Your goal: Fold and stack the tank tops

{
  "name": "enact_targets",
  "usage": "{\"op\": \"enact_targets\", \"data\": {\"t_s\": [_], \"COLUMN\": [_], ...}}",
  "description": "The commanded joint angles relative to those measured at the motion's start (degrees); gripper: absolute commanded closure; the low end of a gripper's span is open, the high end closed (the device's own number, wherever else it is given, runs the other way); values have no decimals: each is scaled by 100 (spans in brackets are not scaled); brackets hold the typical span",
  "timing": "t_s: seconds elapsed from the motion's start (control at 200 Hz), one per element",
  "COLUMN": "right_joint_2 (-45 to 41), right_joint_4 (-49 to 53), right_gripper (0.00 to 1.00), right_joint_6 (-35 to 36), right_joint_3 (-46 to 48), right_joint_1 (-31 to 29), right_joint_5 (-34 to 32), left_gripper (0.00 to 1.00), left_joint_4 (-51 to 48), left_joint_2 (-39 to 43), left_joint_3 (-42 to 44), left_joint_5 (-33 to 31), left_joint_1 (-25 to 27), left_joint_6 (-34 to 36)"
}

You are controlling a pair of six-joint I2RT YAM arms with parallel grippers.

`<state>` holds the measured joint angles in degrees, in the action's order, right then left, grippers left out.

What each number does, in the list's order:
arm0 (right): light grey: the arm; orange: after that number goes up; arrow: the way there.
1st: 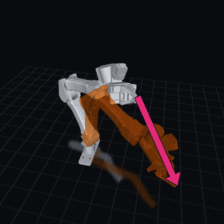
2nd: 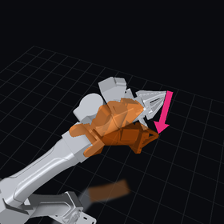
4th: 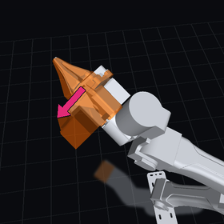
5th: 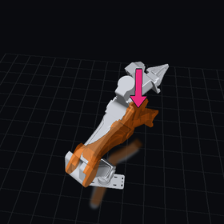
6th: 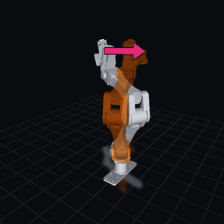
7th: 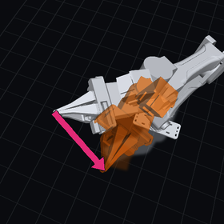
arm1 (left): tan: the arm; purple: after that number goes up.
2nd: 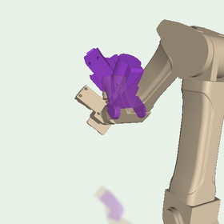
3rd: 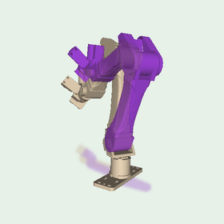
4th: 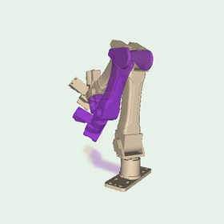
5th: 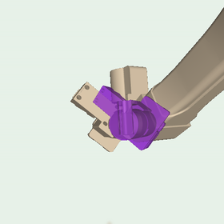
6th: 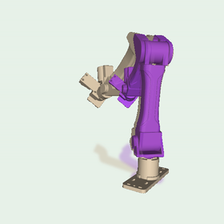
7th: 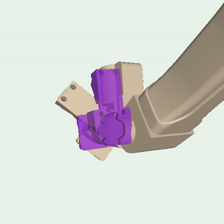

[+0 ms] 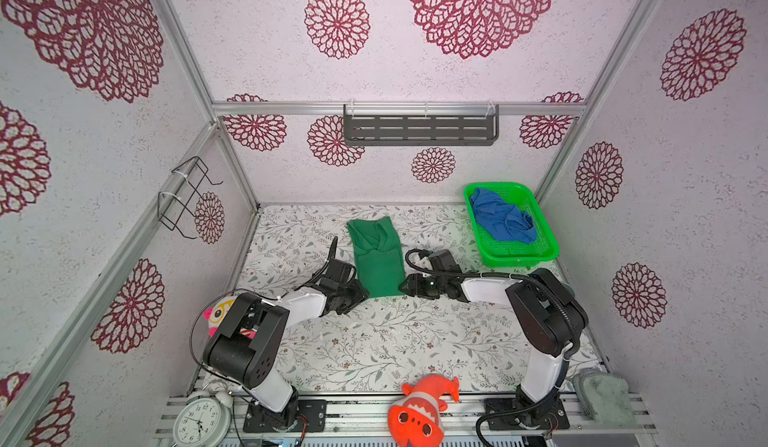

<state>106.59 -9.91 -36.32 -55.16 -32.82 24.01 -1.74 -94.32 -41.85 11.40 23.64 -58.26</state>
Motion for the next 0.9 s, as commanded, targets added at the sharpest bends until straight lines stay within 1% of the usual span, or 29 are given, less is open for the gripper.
{"op": "enact_targets", "data": {"t_s": [0.0, 0.115, 0.165, 0.285, 0.335, 0.445, 0.505, 0.585, 0.676, 0.786, 0.896], "right_joint_2": [188, 255, 296, 247, 183, 9, -34, -135, -449, -912, -1400], "right_joint_4": [-80, -214, -215, -152, -118, -25, 29, 104, 365, 849, 1284], "right_gripper": [47, 54, 57, 73, 80, 95, 100, 100, 100, 100, 100], "right_joint_6": [-212, -284, -269, -223, -193, -91, -30, -12, 30, 107, 32], "right_joint_3": [135, 172, 172, 169, 176, 274, 318, 443, 647, 935, 1247], "right_joint_1": [-5, -5, -5, 4, -5, -5, -13, -43, -172, -454, -792], "right_joint_5": [94, 139, 108, 24, 16, -52, -68, -40, -57, -120, -142], "left_gripper": [51, 63, 72, 96, 100, 100, 100, 100, 100, 100, 100], "left_joint_4": [223, 297, 292, 96, -79, -270, -422, -509, -681, -1077, -1516], "left_joint_2": [-421, -618, -671, -570, -476, -299, -209, -11, 372, 843, 1367], "left_joint_3": [173, 125, 90, 54, 42, 120, 212, 408, 661, 941, 1169], "left_joint_5": [-31, -32, -17, -99, -147, -28, -24, 10, 49, 5, -31], "left_joint_1": [38, 41, 37, 53, 70, 120, 184, 291, 500, 829, 1062], "left_joint_6": [-230, -238, -238, -176, -112, -13, 36, -3, -133, -315, -545]}}
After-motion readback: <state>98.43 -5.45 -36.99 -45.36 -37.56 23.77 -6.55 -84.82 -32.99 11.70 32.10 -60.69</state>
